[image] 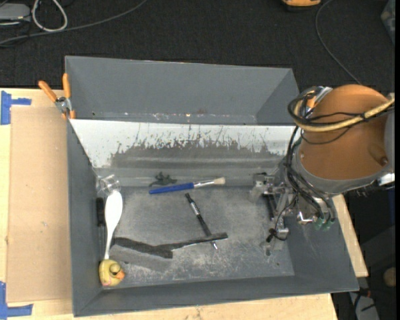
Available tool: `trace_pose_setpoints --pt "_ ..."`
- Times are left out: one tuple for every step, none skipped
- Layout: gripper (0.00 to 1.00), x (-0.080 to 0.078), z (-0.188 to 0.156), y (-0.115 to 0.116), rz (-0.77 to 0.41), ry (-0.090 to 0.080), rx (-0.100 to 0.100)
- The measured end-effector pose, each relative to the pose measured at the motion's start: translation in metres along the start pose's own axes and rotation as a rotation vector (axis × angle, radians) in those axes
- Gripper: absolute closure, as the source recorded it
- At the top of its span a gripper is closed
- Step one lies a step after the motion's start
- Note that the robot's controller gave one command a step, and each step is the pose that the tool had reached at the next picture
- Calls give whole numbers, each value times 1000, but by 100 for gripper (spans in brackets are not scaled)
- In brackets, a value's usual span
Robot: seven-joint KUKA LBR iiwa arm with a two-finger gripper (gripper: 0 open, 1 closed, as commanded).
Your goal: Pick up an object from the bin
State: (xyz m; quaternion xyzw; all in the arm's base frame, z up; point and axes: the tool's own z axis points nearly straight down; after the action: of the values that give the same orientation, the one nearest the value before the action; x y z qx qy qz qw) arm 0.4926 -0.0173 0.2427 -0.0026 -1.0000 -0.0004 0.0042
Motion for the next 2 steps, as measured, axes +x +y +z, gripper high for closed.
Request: trace_pose_setpoints --pt "0 -1 -3 0 -1 -7 0" --pt "0 -8 77 37 -116 -8 1"
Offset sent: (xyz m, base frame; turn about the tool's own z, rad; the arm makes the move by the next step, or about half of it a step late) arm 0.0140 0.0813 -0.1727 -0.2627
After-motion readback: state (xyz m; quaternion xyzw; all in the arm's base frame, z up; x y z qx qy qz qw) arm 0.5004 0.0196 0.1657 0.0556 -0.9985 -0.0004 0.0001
